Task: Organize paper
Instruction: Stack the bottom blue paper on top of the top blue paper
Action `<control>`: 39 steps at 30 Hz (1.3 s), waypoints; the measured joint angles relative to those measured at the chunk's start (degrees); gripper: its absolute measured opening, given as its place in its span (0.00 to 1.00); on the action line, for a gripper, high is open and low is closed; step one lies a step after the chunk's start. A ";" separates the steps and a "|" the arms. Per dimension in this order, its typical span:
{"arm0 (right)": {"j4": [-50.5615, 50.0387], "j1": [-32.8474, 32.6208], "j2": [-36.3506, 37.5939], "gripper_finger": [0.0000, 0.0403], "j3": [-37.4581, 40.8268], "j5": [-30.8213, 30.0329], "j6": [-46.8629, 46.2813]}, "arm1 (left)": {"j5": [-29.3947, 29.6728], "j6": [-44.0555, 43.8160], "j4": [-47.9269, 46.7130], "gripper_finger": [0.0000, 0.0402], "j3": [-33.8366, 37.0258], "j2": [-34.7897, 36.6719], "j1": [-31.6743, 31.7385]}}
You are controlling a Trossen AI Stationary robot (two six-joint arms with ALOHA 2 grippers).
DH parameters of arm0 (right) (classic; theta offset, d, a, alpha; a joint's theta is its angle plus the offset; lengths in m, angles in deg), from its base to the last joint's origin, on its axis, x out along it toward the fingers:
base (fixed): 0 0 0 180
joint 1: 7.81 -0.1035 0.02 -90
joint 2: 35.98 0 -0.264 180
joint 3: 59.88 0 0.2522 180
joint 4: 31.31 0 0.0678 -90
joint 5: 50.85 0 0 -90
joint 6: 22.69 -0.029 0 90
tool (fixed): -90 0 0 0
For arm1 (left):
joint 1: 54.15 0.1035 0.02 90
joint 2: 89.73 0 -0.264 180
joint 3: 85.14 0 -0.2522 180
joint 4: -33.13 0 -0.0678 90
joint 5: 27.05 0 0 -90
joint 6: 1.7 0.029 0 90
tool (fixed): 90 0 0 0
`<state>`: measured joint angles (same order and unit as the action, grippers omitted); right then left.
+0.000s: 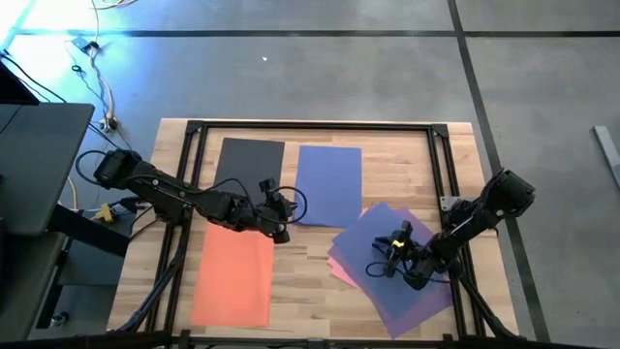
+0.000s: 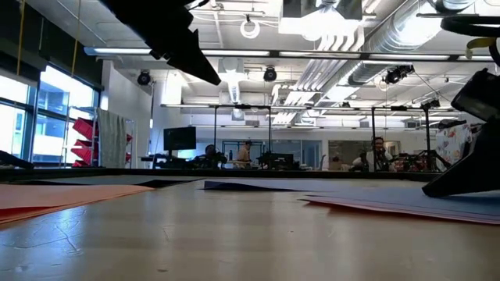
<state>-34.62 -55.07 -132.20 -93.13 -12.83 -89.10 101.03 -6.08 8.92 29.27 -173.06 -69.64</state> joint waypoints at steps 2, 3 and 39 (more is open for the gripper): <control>-0.19 0.02 0.10 0.06 -0.53 0.42 1.61 | -0.15 0.02 0.00 0.00 0.00 0.00 -0.10; -0.09 0.02 0.10 0.03 -0.88 0.81 2.31 | -0.31 0.02 0.00 0.00 0.00 0.00 -0.14; 24.09 9.78 -13.06 0.67 -4.35 3.20 24.47 | -1.49 -0.44 0.04 0.00 0.02 0.00 -0.24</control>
<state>-10.53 -45.29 -145.26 -97.48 -9.63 -64.63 99.54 -6.52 8.96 29.29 -173.06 -69.88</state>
